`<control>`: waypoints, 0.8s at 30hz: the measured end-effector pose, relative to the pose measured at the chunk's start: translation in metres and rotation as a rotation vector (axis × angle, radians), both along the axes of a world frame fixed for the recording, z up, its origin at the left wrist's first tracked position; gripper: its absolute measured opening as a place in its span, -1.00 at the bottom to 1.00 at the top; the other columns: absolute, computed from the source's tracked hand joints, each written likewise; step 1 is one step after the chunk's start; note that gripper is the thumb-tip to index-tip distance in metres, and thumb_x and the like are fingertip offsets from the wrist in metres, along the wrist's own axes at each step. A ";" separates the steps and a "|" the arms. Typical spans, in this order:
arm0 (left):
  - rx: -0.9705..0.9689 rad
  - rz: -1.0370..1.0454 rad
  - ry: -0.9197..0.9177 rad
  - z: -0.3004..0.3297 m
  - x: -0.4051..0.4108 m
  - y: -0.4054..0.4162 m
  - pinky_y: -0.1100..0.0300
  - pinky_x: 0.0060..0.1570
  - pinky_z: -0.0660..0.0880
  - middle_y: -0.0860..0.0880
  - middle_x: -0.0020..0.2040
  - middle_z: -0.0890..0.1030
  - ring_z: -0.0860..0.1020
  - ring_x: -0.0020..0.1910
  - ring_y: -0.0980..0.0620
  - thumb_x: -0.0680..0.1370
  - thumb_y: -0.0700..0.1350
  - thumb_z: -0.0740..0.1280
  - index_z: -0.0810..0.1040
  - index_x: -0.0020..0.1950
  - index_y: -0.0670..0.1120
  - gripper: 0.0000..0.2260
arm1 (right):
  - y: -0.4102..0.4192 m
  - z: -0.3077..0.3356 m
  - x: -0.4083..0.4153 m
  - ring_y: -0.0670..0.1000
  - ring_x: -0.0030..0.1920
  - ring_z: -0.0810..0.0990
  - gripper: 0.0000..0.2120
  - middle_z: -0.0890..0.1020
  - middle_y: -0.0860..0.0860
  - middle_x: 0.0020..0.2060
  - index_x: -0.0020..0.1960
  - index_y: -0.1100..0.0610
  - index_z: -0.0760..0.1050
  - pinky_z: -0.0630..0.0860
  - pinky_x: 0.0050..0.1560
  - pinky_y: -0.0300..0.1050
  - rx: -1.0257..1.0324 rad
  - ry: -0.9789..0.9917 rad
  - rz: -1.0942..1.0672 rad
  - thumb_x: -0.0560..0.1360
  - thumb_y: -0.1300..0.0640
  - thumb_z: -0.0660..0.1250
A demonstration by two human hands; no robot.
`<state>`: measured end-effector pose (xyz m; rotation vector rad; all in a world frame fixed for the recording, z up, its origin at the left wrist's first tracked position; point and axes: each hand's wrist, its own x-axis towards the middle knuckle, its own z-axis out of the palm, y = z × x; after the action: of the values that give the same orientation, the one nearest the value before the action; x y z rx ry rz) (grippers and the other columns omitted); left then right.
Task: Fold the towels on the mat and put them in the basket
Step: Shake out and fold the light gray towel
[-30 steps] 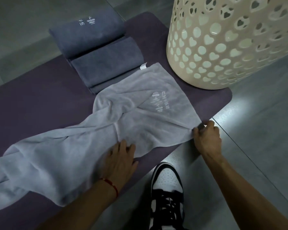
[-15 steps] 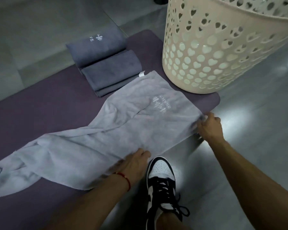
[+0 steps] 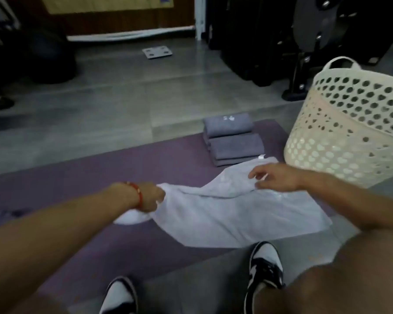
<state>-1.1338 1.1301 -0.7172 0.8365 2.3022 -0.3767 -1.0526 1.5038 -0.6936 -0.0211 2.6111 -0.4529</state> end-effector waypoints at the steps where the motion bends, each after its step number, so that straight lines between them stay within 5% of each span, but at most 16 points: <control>1: -0.034 -0.003 0.016 0.020 0.004 -0.020 0.17 0.21 0.39 -0.05 0.37 0.50 0.49 0.30 -0.08 0.58 -0.04 0.27 0.44 0.39 0.03 -0.64 | -0.018 0.018 -0.008 -0.05 0.02 0.64 -0.77 0.65 -0.05 0.11 0.22 -0.08 0.53 0.51 0.16 -0.14 0.043 -0.013 0.067 0.58 0.00 0.36; 5: -0.052 0.116 0.123 0.071 0.004 -0.093 0.21 0.10 0.41 -0.01 0.23 0.59 0.53 0.22 -0.07 0.56 -0.06 0.24 0.45 0.36 0.05 -0.65 | -0.096 0.069 -0.052 -0.08 -0.06 0.67 -0.85 0.67 -0.13 -0.02 0.14 -0.11 0.55 0.55 0.12 -0.12 0.115 -0.015 0.234 0.57 -0.04 0.34; 9: -0.033 0.323 0.008 0.063 0.007 -0.156 0.10 0.11 0.54 0.19 -0.18 0.48 0.59 -0.04 -0.04 0.54 -0.05 0.28 0.49 0.29 0.05 -0.70 | -0.178 0.047 -0.092 -0.03 0.07 0.64 -0.77 0.66 -0.09 0.10 0.18 -0.10 0.56 0.52 0.25 -0.04 0.118 0.001 0.383 0.53 -0.08 0.37; 12: 0.032 0.476 -0.085 0.042 0.004 -0.184 0.01 0.13 0.57 0.17 -0.14 0.49 0.60 -0.01 -0.05 0.54 0.01 0.31 0.48 0.28 0.09 -0.69 | -0.237 0.016 -0.115 -0.03 0.12 0.61 -0.73 0.64 -0.12 0.13 0.22 -0.08 0.56 0.50 0.26 -0.06 0.107 -0.037 0.467 0.54 -0.08 0.34; 16: 0.226 0.731 -0.323 0.008 -0.009 -0.196 0.13 -0.07 0.63 0.09 -0.04 0.52 0.53 -0.14 0.10 0.57 0.03 0.30 0.49 0.30 0.17 -0.70 | -0.306 -0.049 -0.145 -0.03 0.16 0.56 -0.67 0.57 -0.11 0.18 0.31 -0.09 0.51 0.45 0.15 -0.15 0.036 -0.103 0.555 0.56 -0.04 0.30; 19: 0.271 0.831 -0.408 -0.042 -0.021 -0.195 0.04 -0.02 0.65 -0.03 0.10 0.56 0.57 0.00 0.02 0.57 -0.01 0.28 0.54 0.29 0.02 -0.70 | -0.347 -0.114 -0.164 0.00 0.22 0.53 -0.62 0.53 -0.06 0.31 0.37 -0.10 0.46 0.46 0.22 -0.09 -0.024 -0.147 0.598 0.56 0.02 0.28; 24: 0.321 1.059 -0.366 -0.144 -0.016 -0.195 0.07 -0.22 0.62 0.03 -0.19 0.47 0.55 -0.24 -0.01 0.59 -0.03 0.24 0.54 0.23 -0.17 -0.69 | -0.404 -0.207 -0.187 0.08 0.40 0.42 -0.56 0.40 -0.04 0.45 0.48 -0.07 0.36 0.40 0.36 0.03 -0.027 -0.021 0.673 0.60 0.04 0.24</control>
<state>-1.1498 0.9351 -0.8615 -0.2437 2.1255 0.5723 -1.2391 1.0995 -0.9005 -0.8636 2.3823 -0.2365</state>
